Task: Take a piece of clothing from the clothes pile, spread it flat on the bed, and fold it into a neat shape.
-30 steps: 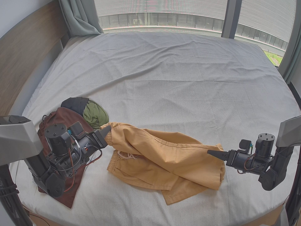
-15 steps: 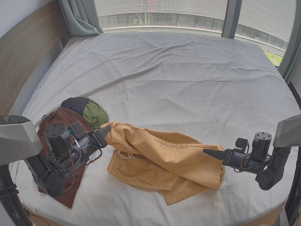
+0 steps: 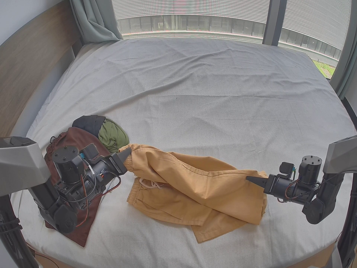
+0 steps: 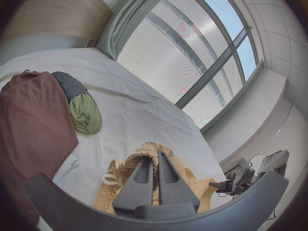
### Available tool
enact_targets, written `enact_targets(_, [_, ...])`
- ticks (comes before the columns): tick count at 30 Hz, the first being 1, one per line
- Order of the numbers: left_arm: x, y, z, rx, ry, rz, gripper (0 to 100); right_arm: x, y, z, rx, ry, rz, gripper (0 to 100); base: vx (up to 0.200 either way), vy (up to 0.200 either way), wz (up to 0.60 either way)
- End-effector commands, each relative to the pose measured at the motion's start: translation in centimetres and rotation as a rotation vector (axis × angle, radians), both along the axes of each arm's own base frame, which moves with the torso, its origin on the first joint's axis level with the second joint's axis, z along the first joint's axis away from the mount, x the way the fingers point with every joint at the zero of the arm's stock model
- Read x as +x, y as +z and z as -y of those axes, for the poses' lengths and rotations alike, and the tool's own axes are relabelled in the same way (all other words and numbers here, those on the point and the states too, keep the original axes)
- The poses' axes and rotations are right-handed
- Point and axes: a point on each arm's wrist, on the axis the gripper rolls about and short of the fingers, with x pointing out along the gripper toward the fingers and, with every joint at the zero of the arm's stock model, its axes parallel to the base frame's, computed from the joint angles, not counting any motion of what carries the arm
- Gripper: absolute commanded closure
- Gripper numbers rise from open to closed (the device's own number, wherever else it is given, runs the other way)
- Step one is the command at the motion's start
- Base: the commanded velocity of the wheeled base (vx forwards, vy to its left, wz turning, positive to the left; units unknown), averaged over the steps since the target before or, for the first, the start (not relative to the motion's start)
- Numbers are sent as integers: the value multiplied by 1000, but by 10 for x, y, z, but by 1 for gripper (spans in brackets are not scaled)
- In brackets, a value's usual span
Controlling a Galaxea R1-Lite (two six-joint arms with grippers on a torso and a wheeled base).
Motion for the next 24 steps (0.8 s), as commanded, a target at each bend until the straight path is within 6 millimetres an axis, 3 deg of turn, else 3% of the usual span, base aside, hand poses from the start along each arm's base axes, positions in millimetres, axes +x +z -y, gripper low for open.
enact_targets(1, [0,-1,0,0,0,-1,100,0,3,1,2,-2,11,100,0,0,0])
enact_targets(19, [7,7,-5,-12,23,34,100,-14,31,1,12,-6,83,100,0,0,0])
enact_targets(20, [7,7,-5,-12,23,34,100,-14,31,-1,13,-2,80,0,0,0,0])
enact_targets(24, [7,6,-4,-11,20,29,100,-15,29,-7,13,19,77,0,0,0,0])
